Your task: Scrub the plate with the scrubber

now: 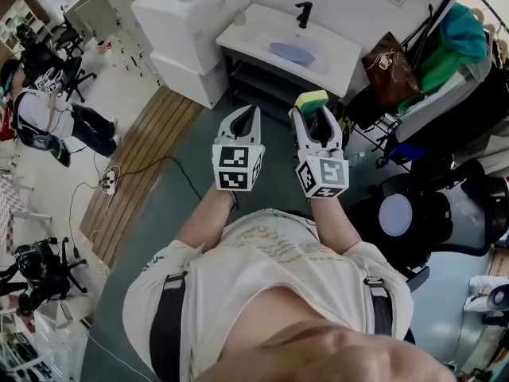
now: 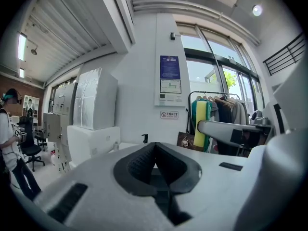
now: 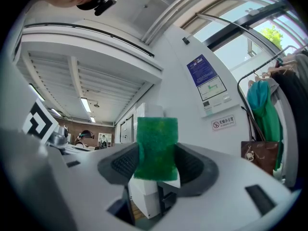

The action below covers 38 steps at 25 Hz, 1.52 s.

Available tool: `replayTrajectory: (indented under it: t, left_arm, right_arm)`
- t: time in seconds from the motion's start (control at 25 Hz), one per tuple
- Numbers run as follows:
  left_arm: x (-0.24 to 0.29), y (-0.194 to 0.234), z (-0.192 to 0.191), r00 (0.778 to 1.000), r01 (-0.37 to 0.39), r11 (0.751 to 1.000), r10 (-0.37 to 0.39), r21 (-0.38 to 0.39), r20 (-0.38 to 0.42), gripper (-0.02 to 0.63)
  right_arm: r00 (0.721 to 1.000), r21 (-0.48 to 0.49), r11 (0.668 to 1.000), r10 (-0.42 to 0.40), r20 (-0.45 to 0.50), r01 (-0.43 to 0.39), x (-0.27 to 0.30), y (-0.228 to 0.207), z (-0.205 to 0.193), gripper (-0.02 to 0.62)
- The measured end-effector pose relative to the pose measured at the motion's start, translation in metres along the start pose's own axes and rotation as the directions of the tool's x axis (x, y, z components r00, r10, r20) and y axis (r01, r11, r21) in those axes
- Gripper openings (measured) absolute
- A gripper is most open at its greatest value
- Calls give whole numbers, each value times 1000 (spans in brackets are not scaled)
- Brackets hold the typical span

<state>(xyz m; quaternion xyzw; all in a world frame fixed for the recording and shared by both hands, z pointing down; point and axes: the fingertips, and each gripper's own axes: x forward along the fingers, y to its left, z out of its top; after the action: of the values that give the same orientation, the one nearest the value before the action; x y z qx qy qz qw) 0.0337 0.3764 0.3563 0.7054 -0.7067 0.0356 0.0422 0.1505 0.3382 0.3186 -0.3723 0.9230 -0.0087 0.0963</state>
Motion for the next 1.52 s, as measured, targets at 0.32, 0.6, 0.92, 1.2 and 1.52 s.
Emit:
replayTrajectory:
  t: [0.32, 0.6, 0.92, 1.2, 1.52]
  left_arm:
    - [-3, 22, -4, 1000, 25, 1000, -25, -16, -8, 21]
    - [4, 36, -7, 1000, 17, 1000, -17, -10, -9, 21]
    - [37, 59, -12, 1000, -2, 1000, 1, -15, -23, 21]
    - [95, 67, -8, 1000, 11, 1000, -11, -8, -25, 21]
    - [178, 83, -7, 999, 11, 1000, -11, -9, -51, 21]
  right_arm:
    - [999, -3, 999, -43, 8, 43, 9, 9, -3, 232]
    - [999, -4, 999, -36, 10, 36, 23, 9, -10, 232]
    - [1000, -18, 1000, -10, 15, 11, 66, 0, -18, 232]
    - [1000, -16, 1000, -22, 22, 23, 111, -38, -27, 232]
    - [999, 10, 999, -43, 12, 43, 177, -95, -44, 232]
